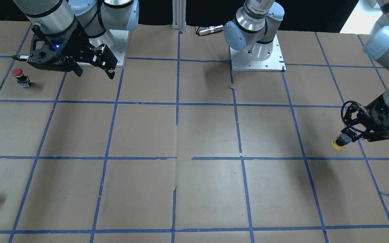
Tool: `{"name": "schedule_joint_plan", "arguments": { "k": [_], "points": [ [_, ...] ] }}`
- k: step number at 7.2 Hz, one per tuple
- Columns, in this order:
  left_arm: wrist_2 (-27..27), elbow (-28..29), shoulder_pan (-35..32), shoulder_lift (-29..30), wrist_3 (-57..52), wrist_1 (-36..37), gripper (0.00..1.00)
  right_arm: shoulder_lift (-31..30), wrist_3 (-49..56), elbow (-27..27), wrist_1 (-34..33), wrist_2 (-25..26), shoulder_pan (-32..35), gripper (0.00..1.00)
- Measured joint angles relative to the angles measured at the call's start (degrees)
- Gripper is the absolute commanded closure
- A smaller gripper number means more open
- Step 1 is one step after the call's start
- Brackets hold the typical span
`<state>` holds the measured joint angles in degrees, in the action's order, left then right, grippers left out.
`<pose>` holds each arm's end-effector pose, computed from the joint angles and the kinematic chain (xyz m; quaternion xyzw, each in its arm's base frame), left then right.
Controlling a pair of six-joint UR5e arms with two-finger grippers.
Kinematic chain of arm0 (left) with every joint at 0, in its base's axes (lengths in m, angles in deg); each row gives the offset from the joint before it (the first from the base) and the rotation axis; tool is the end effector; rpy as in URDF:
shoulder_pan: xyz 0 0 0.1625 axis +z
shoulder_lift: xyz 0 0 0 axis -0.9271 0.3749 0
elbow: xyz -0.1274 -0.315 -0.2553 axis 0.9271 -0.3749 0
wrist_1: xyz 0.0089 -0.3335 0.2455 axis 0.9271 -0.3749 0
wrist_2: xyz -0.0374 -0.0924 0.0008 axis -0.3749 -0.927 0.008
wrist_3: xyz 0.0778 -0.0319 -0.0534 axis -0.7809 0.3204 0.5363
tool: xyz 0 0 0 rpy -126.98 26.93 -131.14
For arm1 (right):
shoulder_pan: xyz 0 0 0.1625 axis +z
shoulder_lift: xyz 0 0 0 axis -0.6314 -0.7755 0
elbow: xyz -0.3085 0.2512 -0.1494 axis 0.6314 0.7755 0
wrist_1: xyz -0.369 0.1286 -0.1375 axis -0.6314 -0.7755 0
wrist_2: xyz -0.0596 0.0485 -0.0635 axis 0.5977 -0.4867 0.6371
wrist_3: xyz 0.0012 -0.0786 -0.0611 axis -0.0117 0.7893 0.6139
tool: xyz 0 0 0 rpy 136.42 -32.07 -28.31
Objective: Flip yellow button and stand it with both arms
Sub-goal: 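Lift the yellow button with the left gripper while the right gripper opens, then bring the held button toward the right gripper while the right gripper approaches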
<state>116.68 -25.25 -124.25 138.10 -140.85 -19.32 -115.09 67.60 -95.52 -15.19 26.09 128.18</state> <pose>0.1807 -0.5285 0.3275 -0.4216 -0.9050 0.0287 0.0493 0.1448 -0.4524 0.4739 0.1065 0.9887 0.0500 0.0928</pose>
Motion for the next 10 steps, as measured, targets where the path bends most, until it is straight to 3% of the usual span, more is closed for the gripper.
{"name": "schedule_joint_plan", "arguments": {
  "k": [2,5,8,10],
  "points": [
    [-7.31,4.96,-8.49,-2.58,12.82,-13.83,0.92,-0.12,-7.98,0.21,6.46,-10.95,-0.28,0.0],
    [-28.11,12.11,-18.13,-3.2,30.14,-30.42,0.91,0.19,-14.36,0.31,13.49,-26.15,-7.05,0.0],
    [-49.88,12.41,-24.24,-5.02,43.89,-35.07,0.94,0.29,-17.44,0.44,21.67,-35.09,-13.12,0.0],
    [-62.11,10.53,-26.71,-7.11,49.61,-35.72,0.95,0.29,-25.27,0.49,23.28,-42.43,-14.27,0.0]
  ]
}}
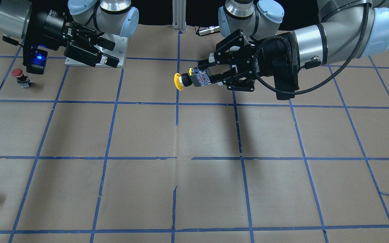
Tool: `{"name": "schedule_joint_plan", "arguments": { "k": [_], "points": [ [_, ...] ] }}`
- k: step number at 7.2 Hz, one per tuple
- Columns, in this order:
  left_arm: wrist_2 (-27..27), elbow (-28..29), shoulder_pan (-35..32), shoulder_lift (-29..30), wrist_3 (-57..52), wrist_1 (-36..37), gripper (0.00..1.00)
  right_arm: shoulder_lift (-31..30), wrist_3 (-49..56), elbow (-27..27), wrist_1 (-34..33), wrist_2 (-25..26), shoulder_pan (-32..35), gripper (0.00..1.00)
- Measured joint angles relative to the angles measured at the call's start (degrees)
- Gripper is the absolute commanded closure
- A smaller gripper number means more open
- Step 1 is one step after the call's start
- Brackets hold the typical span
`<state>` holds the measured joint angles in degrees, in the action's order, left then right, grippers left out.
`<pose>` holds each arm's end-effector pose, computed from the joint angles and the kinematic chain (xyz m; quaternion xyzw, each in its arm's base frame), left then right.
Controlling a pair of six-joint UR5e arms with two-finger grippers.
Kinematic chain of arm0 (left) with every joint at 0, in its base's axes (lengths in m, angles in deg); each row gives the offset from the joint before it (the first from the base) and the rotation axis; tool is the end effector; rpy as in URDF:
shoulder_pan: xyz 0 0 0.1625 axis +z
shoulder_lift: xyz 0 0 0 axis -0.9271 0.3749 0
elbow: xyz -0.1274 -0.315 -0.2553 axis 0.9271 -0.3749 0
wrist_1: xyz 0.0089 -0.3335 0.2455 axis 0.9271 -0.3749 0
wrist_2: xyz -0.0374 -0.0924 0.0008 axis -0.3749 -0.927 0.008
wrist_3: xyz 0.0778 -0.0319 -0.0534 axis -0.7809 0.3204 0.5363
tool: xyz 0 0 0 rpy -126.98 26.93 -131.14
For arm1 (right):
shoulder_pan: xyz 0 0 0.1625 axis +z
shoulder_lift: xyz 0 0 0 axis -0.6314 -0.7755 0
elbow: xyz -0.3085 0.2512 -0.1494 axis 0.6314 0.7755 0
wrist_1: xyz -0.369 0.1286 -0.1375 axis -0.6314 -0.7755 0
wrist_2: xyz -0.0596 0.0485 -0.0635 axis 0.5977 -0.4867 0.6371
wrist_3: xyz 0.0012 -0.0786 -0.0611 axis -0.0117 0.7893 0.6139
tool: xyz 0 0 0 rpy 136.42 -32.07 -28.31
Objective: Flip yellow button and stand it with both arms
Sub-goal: 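Bring the held button toward the right gripper while the right gripper approaches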
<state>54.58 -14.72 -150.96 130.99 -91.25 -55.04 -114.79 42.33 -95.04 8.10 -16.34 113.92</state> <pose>-0.1626 -0.5243 0.4848 -0.0921 -0.8168 0.0504 0.5672 0.0951 -0.4626 0.4821 0.4734 0.7337 0.2911 0.3908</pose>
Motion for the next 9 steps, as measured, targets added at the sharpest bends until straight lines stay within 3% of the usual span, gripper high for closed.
{"name": "schedule_joint_plan", "arguments": {
  "k": [2,4,6,9],
  "points": [
    [-10.06,-5.3,-0.63,-2.27,2.02,-0.45,0.97,-0.05,-7.14,0.45,0.15,-6.13,-0.48,0.0],
    [-14.87,-8.58,-1.9,-3.82,4.61,-0.01,0.98,-0.03,-13.58,1.94,0.01,-11.52,-0.56,0.0],
    [-18.05,-9.37,-4.09,-3.96,8.28,1.86,0.98,-0.17,-16.79,2.26,-0.35,-14.64,-0.2,0.01],
    [-19.74,-9.68,-5.14,-4.15,10.66,2.49,0.98,-0.31,-17.48,2.02,-0.04,-15.17,0.85,0.01]
  ]
}}
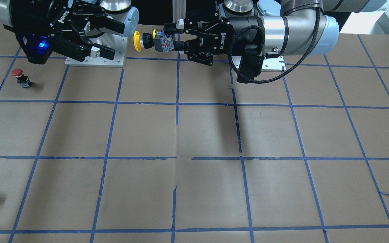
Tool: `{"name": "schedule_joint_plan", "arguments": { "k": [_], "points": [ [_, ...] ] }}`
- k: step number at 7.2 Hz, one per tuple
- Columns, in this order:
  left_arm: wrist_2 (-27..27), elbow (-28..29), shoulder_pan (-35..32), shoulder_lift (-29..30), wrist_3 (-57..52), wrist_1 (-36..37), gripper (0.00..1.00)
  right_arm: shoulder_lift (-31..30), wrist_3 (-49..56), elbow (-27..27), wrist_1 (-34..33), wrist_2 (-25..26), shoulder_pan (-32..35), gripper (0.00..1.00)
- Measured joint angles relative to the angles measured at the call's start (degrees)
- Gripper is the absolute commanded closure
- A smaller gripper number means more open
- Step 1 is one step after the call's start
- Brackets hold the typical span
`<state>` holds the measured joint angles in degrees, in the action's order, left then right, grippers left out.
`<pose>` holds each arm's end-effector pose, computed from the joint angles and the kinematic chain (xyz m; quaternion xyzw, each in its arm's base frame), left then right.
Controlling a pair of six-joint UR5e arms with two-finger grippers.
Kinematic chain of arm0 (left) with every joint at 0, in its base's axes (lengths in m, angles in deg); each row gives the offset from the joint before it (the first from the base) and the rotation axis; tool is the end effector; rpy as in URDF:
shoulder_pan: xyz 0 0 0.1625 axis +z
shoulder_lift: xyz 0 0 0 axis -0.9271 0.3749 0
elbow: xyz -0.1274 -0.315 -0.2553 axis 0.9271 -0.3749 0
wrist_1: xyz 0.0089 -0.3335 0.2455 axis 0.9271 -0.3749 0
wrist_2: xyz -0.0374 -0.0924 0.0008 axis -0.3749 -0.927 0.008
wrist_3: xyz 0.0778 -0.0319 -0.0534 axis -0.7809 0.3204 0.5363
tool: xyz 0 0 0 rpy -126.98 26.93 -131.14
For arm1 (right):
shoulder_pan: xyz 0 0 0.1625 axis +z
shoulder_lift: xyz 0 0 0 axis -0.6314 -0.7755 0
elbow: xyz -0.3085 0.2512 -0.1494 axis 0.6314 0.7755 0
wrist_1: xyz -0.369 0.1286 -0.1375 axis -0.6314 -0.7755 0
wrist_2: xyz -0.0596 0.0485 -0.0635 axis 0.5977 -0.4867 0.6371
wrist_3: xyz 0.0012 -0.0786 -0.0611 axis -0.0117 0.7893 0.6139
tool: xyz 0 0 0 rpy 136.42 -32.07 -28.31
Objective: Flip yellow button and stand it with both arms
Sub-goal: 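Bring the held button toward the right gripper while the right gripper approaches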
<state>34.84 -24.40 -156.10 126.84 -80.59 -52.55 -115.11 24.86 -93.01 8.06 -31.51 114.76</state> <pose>-0.2170 -0.4822 0.4747 0.0099 -0.7204 0.0013 0.6934 0.1113 -0.4755 0.5214 0.5535 0.5978 0.3565 0.4573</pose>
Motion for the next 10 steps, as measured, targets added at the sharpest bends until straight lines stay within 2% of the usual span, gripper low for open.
{"name": "schedule_joint_plan", "arguments": {
  "k": [4,7,10],
  "points": [
    [-0.36,0.18,-0.06,-0.09,0.8,0.1,0.98,-0.03,-2.1,0.04,0.11,-0.53,2.74,0.01],
    [-0.28,0.19,-0.1,-0.18,0.88,0.1,0.98,0.18,-2.49,-0.16,0.12,-3.98,2.93,0.01],
    [-0.13,0.3,-0.1,-0.54,1.9,0.11,0.98,0.25,-2.56,-1.25,0.25,-5.52,2.92,0.14]
  ]
}}
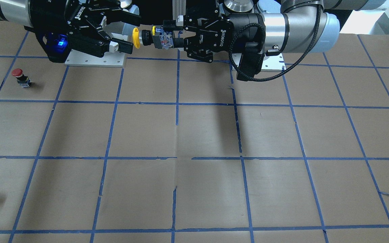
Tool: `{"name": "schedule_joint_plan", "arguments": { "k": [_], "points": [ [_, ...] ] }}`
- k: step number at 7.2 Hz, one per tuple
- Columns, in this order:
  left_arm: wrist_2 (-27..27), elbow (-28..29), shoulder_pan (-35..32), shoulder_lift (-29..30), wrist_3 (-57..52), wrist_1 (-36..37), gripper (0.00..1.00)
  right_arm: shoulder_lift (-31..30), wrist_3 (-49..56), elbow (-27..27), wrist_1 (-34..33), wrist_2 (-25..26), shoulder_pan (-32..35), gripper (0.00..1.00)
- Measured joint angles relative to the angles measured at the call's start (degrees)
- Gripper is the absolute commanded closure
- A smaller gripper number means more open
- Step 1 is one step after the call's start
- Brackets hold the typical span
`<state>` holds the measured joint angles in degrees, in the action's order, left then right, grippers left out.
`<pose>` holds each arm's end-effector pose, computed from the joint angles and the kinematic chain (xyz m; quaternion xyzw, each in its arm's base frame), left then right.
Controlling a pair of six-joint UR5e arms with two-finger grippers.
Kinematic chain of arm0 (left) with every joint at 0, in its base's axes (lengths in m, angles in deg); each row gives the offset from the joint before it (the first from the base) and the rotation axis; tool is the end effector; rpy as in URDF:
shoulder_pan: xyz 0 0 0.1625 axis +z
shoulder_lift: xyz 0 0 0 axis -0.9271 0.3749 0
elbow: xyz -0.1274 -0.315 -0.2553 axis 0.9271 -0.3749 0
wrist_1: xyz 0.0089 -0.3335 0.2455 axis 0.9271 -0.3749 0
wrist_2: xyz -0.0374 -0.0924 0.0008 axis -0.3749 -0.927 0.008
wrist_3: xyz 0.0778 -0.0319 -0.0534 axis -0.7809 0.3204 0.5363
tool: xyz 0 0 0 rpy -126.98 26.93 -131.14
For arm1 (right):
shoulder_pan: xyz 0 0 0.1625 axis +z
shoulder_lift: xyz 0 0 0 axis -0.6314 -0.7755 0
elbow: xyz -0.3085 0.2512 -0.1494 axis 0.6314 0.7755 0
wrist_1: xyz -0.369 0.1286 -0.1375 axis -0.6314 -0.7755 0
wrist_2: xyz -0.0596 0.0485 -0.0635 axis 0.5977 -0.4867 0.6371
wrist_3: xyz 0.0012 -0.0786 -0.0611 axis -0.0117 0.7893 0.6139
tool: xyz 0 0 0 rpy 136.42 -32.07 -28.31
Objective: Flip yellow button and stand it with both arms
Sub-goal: 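Bring the held button toward the right gripper while the right gripper approaches, then close the right gripper on the yellow cap and open the left gripper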
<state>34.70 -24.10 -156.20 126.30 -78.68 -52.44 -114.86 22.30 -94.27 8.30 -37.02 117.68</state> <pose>-0.2179 -0.4796 0.4820 0.0159 -0.7197 -0.0046 0.6941 0.1376 -0.4735 0.5170 0.5495 0.5647 0.3969 0.4709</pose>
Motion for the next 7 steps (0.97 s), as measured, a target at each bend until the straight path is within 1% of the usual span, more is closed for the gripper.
{"name": "schedule_joint_plan", "arguments": {
  "k": [2,4,5,6,7],
  "points": [
    [0.01,0.01,-0.02,-0.19,0.63,0.04,0.98,-0.06,-0.03,-0.37,0.0,-0.14,-0.04,0.34],
    [0.01,0.02,-0.02,-0.38,0.74,0.02,0.98,-0.09,-0.07,-0.37,0.06,-0.28,-0.04,0.71],
    [0.01,0.02,-0.03,-0.4,0.75,0.04,0.98,-0.06,-0.03,-0.36,0.06,-0.3,-0.04,0.79],
    [0.01,0.02,-0.03,-0.42,0.75,0.02,0.98,-0.03,-0.02,-0.36,0.07,-0.33,-0.1,0.83],
    [0.01,0.02,-0.03,-0.45,0.78,0.02,0.97,-0.03,-0.01,-0.36,0.07,-0.38,-0.17,0.84]
  ]
}}
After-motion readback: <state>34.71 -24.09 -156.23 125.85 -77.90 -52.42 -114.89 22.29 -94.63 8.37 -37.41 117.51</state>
